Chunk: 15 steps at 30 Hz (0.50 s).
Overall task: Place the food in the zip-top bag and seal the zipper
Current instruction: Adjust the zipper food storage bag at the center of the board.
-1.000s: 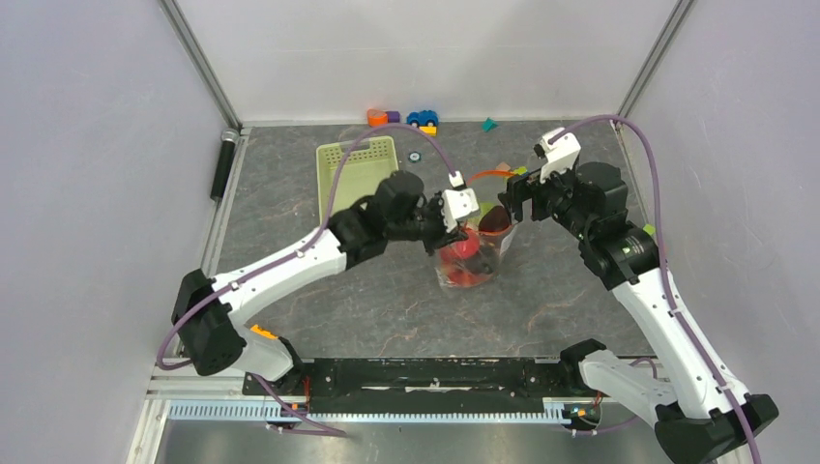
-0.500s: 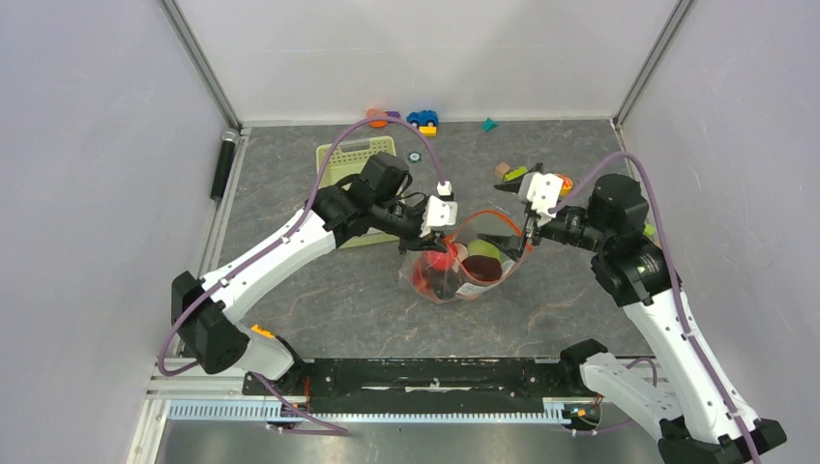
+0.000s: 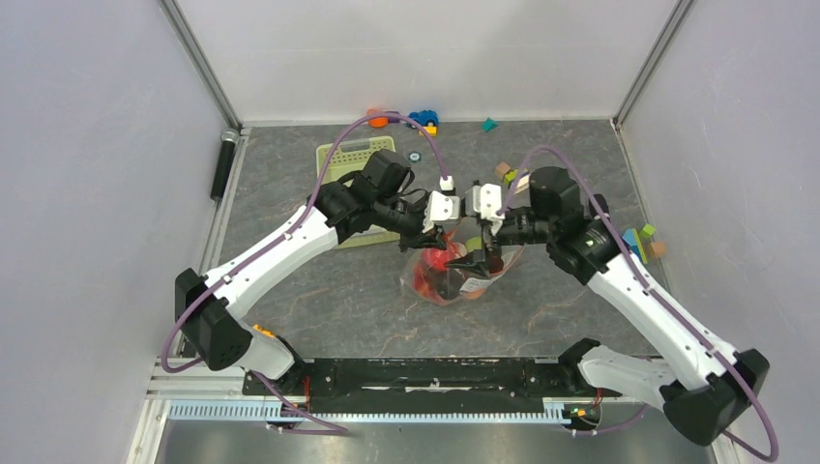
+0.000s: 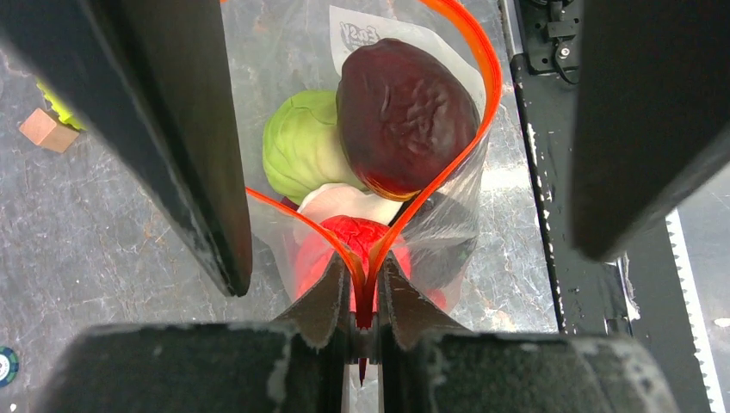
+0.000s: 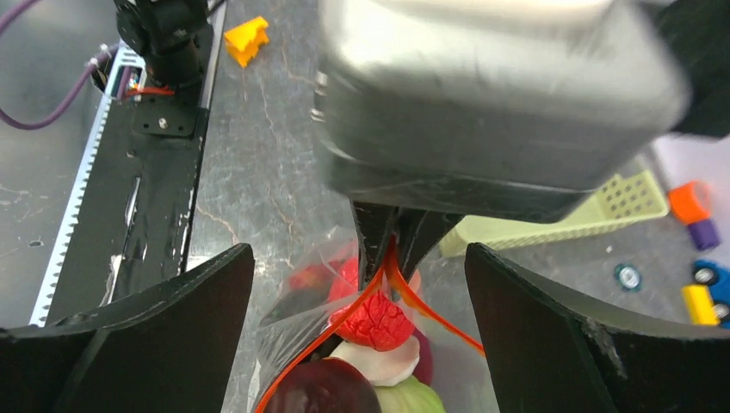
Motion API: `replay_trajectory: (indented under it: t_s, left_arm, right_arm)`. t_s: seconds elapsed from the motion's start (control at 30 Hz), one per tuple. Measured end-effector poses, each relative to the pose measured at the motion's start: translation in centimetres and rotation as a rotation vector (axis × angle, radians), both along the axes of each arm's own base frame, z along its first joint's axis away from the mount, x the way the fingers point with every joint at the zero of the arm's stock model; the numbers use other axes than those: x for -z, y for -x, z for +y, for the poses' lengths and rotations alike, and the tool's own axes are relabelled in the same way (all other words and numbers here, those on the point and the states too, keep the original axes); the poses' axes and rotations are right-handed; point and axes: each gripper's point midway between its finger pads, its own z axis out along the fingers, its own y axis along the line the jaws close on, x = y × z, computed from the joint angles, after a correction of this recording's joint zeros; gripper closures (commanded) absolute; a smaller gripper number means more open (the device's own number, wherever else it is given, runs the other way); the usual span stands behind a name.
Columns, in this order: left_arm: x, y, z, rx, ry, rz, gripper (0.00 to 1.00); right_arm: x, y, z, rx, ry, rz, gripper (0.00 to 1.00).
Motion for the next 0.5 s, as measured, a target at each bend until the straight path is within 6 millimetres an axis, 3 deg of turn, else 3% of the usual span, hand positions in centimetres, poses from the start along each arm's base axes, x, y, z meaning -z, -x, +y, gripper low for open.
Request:
replay_trajectory:
  t_s: [0.17, 0.3, 0.43, 0.5]
  left_arm:
    - [0.0, -0.3, 0.1, -0.015, -0.007, -0.006, 0.98]
    - [0.1, -0.4, 0.3, -0.023, -0.015, -0.009, 0.98]
    - [0.7, -0.4, 0.9, -0.039, -0.048, -0.001, 0.98]
    - [0.9, -0.4, 1.1, -0.042, -0.058, -0.001, 0.98]
  right_arm:
    - [3.0, -1.8, 0.3, 0.063, 0.084, 0.057, 0.05]
    - [4.3, -2.8, 0.1, 0.094, 0.133, 0.052, 0.19]
    - [4.8, -3.3, -0.1, 0.099, 0.156, 0.02, 0.44]
    - [4.9, -3.4, -0.3, 0.1, 0.166, 0.005, 0.47]
